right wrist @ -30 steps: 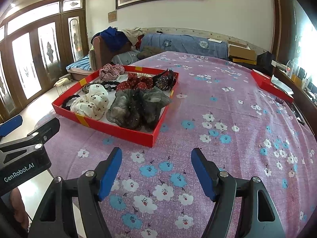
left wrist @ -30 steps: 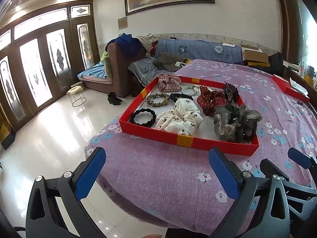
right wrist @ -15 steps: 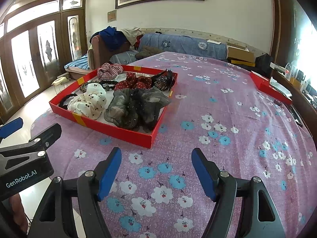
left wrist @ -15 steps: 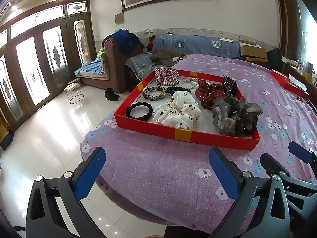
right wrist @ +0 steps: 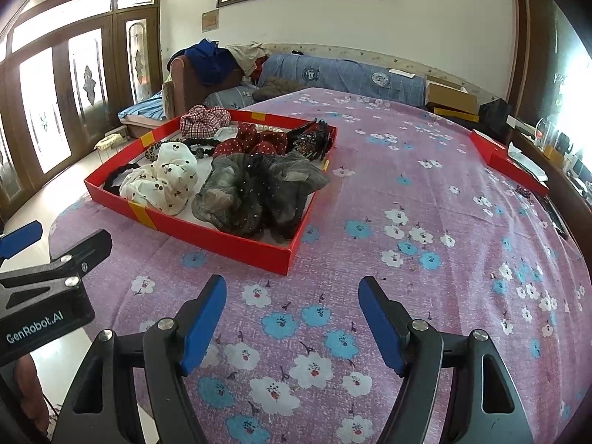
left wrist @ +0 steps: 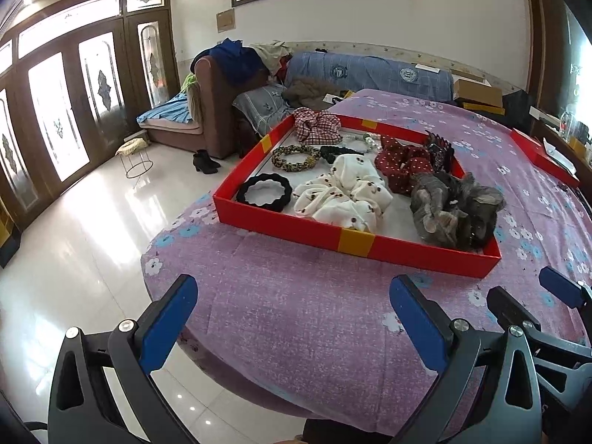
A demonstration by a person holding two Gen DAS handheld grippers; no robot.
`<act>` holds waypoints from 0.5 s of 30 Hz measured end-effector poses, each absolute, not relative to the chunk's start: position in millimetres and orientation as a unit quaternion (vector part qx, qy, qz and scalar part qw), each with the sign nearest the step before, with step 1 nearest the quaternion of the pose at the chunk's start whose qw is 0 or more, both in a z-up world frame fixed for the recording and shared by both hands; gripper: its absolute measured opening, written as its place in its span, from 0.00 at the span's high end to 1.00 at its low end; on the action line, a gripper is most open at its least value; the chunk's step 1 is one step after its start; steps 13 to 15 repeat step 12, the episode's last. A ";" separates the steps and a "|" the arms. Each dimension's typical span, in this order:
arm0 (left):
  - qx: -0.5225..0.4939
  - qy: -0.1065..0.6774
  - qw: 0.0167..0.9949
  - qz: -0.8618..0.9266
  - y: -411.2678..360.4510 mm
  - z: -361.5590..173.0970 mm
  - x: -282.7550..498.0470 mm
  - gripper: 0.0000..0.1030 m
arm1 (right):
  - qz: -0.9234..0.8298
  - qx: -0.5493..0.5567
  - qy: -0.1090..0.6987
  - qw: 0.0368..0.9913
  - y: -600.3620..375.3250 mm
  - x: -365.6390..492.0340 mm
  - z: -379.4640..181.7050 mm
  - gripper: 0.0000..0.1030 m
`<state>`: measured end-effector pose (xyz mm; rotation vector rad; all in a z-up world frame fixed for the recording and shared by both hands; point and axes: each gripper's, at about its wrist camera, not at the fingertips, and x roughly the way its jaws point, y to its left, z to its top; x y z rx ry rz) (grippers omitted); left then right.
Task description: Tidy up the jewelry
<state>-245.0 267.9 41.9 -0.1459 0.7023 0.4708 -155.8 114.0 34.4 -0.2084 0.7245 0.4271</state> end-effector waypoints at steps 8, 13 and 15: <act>-0.071 0.338 0.906 0.245 273.2 45.4 -246.3 0.00 | 0.220 -0.104 0.347 0.906 119.0 -159.3 35.3 0.24; -0.061 0.336 0.906 0.251 265.7 50.8 -245.8 0.00 | 0.227 -0.098 0.344 0.906 114.4 -160.3 37.4 0.24; -0.061 0.336 0.906 0.251 265.7 50.8 -245.8 0.00 | 0.227 -0.098 0.344 0.906 114.4 -160.3 37.4 0.24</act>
